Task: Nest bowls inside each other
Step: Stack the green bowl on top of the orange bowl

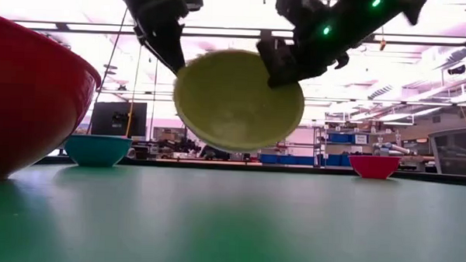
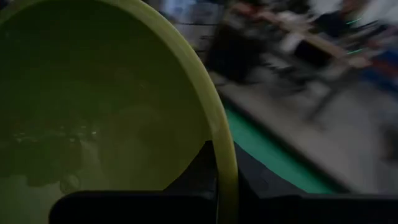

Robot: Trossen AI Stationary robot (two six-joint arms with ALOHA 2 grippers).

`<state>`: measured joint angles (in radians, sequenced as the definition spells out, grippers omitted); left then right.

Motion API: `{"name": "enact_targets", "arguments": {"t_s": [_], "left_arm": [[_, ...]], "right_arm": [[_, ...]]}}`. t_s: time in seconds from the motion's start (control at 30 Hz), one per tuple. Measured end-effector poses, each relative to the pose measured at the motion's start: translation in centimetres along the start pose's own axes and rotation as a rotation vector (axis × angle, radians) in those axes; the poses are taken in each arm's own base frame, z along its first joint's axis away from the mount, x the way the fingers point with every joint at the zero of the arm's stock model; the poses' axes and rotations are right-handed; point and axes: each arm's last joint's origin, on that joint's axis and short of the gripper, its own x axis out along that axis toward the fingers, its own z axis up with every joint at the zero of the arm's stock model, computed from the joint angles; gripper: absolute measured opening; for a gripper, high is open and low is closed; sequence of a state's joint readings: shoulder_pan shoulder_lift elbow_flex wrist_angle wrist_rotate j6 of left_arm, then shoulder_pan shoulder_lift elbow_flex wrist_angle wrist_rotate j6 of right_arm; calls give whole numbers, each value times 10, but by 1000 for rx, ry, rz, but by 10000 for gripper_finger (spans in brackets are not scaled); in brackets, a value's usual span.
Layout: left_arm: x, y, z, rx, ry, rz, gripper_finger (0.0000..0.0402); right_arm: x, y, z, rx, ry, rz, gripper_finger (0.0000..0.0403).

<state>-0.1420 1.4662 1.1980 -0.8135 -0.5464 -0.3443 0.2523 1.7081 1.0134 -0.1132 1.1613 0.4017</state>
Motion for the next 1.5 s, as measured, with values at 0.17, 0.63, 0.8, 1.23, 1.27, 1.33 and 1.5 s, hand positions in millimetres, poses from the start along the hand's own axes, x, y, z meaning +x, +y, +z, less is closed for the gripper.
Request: {"name": "enact_targets", "arguments": {"t_s": [0.17,0.63,0.8,1.23,1.27,1.33,1.5], "left_arm": [[4,7,3,-25,3,17,156],[18,30,27,-25,-141,45,285],[22,38,29,-50,-134,52,239],[24,41,27,-25,-114,72,15],[24,41,27,-23,-111,73,14],[24,42,25,-18,-87,83,12],[22,43,19,-20,-29,81,11]], "right_arm": [[23,-15,3,-69,4,-152,20],[26,-11,9,-51,8,-39,24],[22,-8,11,-127,-9,-24,26],[19,-2,16,-125,-23,92,91],[18,-3,16,-136,-21,87,104],[16,-7,16,-164,-18,44,130],[3,-26,28,-147,-24,6,189]]}}
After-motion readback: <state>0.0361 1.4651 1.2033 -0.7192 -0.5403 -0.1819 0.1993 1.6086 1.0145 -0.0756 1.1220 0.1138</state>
